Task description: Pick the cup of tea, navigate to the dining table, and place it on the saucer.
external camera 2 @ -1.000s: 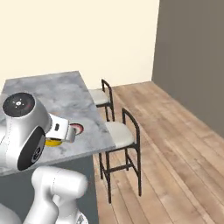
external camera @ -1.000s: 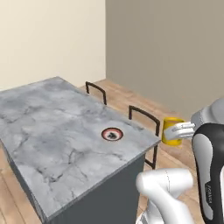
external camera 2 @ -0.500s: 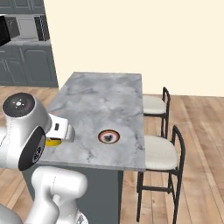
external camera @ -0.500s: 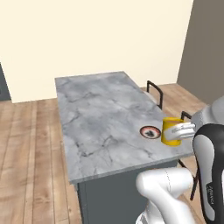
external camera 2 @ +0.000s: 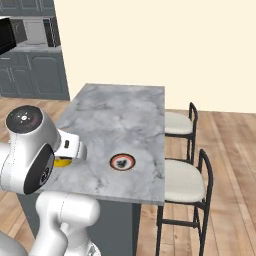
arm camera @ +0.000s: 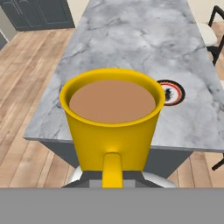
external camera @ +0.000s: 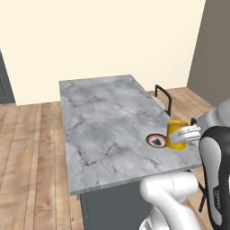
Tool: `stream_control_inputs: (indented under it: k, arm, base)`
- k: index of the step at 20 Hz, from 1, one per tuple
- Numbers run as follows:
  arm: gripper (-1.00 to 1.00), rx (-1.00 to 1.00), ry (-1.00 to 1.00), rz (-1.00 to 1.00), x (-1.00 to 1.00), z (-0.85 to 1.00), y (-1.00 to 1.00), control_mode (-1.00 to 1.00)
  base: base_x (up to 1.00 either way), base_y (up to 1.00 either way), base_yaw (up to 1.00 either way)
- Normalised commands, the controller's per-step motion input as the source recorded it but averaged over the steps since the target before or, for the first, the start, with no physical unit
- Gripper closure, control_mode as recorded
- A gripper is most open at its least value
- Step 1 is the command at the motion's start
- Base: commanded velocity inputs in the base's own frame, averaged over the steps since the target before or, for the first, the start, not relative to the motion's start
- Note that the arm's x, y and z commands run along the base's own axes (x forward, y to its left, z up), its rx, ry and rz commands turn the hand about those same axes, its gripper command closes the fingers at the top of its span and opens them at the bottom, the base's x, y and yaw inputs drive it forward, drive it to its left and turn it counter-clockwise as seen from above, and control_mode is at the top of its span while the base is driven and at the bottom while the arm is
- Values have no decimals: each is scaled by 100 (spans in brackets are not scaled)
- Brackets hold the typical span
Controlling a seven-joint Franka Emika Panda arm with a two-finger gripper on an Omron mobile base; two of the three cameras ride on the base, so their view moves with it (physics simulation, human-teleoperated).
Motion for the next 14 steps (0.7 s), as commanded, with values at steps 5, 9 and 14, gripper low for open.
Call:
stream_control_inputs:
  k: [5,9,14]
  arm:
    - [100,0,0,0,0,0,0,100]
    - [100,0,0,0,0,0,0,100]
    - [100,0,0,0,0,0,0,100]
  base:
    - [0,0,0]
    - [0,0,0]
    - [0,0,0]
